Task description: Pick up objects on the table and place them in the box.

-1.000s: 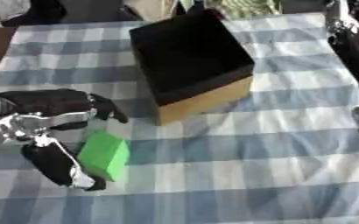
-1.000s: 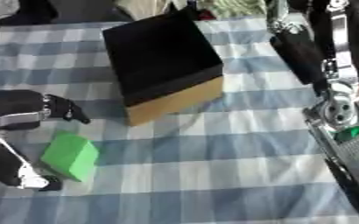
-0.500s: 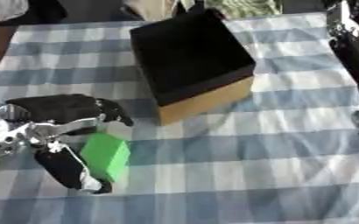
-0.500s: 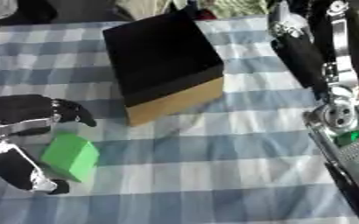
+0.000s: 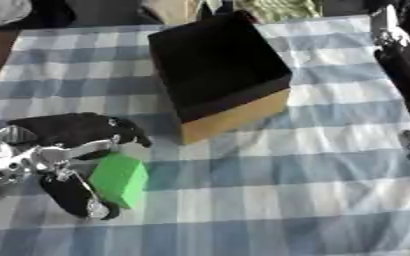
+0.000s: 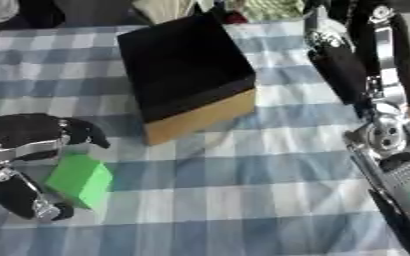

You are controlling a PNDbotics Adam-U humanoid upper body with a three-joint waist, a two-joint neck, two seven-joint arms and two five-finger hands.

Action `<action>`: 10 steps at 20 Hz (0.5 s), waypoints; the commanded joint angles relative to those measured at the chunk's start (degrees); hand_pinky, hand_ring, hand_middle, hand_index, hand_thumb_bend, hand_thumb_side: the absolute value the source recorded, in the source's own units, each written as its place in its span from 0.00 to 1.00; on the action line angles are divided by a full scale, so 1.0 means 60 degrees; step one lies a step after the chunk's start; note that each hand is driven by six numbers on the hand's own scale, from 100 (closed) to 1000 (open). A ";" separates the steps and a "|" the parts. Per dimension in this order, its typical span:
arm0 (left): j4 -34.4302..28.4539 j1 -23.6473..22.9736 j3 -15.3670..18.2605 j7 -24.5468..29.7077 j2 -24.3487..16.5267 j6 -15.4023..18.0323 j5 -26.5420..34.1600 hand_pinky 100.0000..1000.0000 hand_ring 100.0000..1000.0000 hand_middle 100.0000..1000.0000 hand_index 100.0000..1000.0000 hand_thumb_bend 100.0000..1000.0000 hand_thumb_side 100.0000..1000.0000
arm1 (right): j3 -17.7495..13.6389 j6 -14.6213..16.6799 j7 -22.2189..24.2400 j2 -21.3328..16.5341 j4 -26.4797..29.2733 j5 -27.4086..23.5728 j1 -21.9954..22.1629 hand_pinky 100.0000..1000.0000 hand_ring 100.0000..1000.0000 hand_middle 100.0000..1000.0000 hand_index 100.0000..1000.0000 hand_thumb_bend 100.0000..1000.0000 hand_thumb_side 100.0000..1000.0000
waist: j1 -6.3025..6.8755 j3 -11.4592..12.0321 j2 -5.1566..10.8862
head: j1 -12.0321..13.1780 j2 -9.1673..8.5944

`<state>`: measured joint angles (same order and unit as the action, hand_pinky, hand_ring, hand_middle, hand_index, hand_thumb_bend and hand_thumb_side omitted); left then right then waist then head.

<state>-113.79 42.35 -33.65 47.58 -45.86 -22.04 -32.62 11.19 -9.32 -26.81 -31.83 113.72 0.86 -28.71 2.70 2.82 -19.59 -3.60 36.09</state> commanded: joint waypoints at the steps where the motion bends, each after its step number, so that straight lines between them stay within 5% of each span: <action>1: -0.0003 0.0072 0.0114 0.0731 -0.0213 -0.0858 -0.0043 0.95 0.91 0.88 0.92 0.48 0.07 | -0.0044 0.0028 0.0005 -0.0060 0.0145 -0.0062 -0.0076 0.83 0.72 0.61 0.78 0.00 0.56 | -0.0022 -0.0010 0.0165 | 0.0007 -0.0111; 10: 0.0673 0.0149 0.0013 0.0731 0.0048 -0.0969 -0.0493 0.92 0.89 0.84 0.89 0.43 0.04 | -0.0030 0.0088 0.0007 0.0008 0.0145 -0.0115 -0.0075 0.84 0.72 0.61 0.78 0.00 0.56 | -0.0045 -0.0041 0.0133 | 0.0024 -0.0126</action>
<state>-109.97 42.42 -33.90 46.88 -44.83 -22.74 -34.88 11.32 -9.04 -26.78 -31.31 113.72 0.52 -28.69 2.53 2.57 -19.77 -3.60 36.06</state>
